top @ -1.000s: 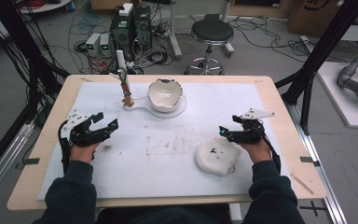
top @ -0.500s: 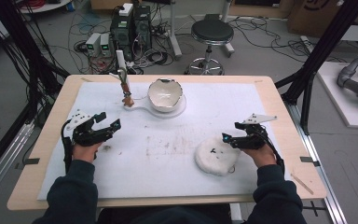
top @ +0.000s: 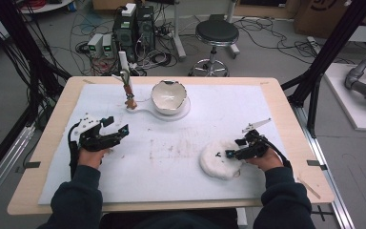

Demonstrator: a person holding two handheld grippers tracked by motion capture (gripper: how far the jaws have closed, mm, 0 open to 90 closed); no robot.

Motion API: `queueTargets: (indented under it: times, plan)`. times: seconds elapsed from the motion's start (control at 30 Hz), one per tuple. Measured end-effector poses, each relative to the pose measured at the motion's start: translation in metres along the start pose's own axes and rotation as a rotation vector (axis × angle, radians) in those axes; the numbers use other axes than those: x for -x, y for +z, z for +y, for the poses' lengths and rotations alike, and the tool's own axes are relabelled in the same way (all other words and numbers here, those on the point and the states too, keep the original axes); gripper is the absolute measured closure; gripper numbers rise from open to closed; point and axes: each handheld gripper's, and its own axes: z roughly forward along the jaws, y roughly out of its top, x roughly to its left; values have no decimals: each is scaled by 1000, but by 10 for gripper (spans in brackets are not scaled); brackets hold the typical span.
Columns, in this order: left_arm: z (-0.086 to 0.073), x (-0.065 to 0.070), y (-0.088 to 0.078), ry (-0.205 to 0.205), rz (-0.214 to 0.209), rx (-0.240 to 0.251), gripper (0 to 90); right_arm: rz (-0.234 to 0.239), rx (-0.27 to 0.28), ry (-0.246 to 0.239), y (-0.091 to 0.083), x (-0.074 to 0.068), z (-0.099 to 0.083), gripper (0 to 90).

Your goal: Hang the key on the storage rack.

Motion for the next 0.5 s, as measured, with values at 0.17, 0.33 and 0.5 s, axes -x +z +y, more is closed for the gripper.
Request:
queueTargets:
  times: [0.17,0.33,0.5]
  plan:
    - [1,4,3,7,-14,-3,262,3,-12,-28,0,-3,1,400]
    - [0,5,4,8,-20,-5,262,101,-20,27,-4,-1,2,681]
    - [1,8,6,8,-38,-8,262,114,20,31,-3,-4,5,802]
